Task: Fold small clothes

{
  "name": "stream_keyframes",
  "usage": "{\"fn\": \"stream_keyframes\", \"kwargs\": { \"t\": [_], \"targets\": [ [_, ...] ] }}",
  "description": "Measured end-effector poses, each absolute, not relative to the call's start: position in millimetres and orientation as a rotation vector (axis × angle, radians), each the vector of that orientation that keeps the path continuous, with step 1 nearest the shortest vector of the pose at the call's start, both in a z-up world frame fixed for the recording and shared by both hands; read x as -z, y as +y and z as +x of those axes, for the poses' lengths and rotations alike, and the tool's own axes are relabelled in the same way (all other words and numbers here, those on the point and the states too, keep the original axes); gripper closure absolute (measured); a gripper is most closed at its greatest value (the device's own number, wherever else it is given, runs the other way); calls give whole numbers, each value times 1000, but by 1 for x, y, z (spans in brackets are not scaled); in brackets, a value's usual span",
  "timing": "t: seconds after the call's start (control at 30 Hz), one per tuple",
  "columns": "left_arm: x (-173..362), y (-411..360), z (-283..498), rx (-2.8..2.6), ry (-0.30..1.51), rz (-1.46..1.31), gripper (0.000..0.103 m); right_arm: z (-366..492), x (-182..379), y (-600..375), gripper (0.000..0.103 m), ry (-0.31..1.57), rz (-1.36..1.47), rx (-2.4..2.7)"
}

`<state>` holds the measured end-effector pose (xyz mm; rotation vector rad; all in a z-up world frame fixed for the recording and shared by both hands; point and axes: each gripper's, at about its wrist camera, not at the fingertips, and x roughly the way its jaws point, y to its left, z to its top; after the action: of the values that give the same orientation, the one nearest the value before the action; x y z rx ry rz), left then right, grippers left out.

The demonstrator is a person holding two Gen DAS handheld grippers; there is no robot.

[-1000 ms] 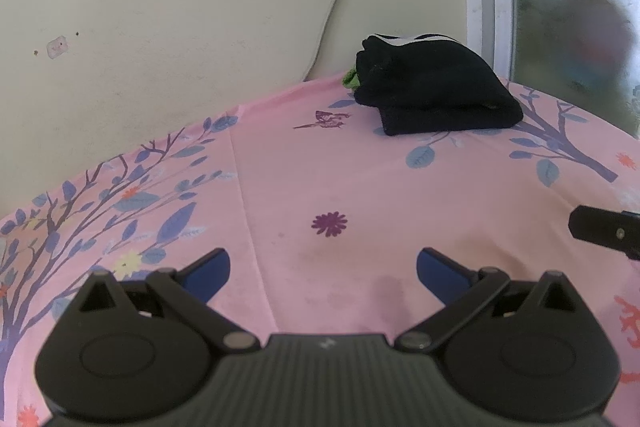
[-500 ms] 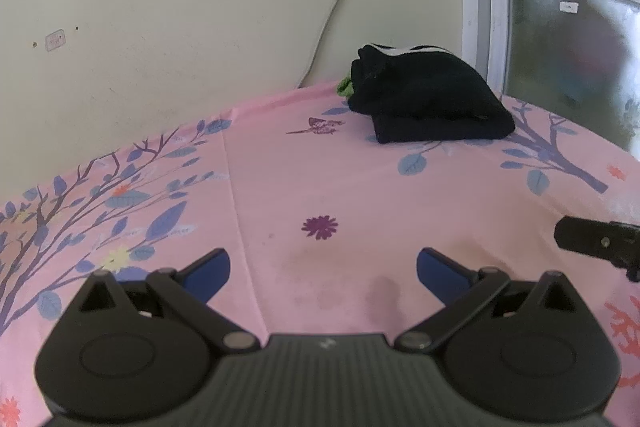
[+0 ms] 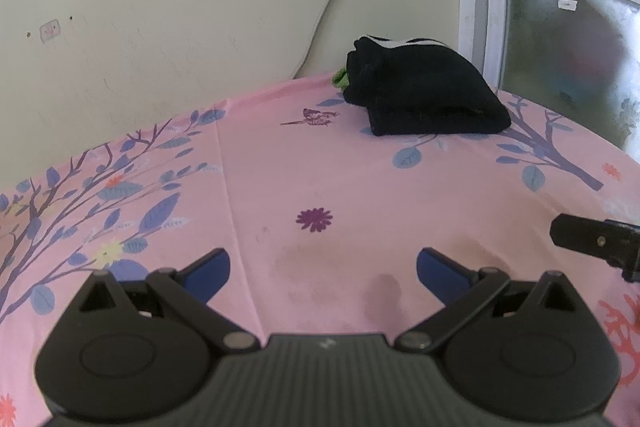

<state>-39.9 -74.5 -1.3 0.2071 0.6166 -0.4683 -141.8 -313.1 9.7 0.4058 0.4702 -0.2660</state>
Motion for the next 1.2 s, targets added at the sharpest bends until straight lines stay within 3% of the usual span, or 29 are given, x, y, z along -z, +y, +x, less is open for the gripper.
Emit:
{"fn": "stream_keyframes", "kwargs": {
  "t": [1.2],
  "targets": [
    [-2, -73, -40, 476, 609, 206, 0, -147, -12, -306, 11, 458, 390, 279]
  ]
}}
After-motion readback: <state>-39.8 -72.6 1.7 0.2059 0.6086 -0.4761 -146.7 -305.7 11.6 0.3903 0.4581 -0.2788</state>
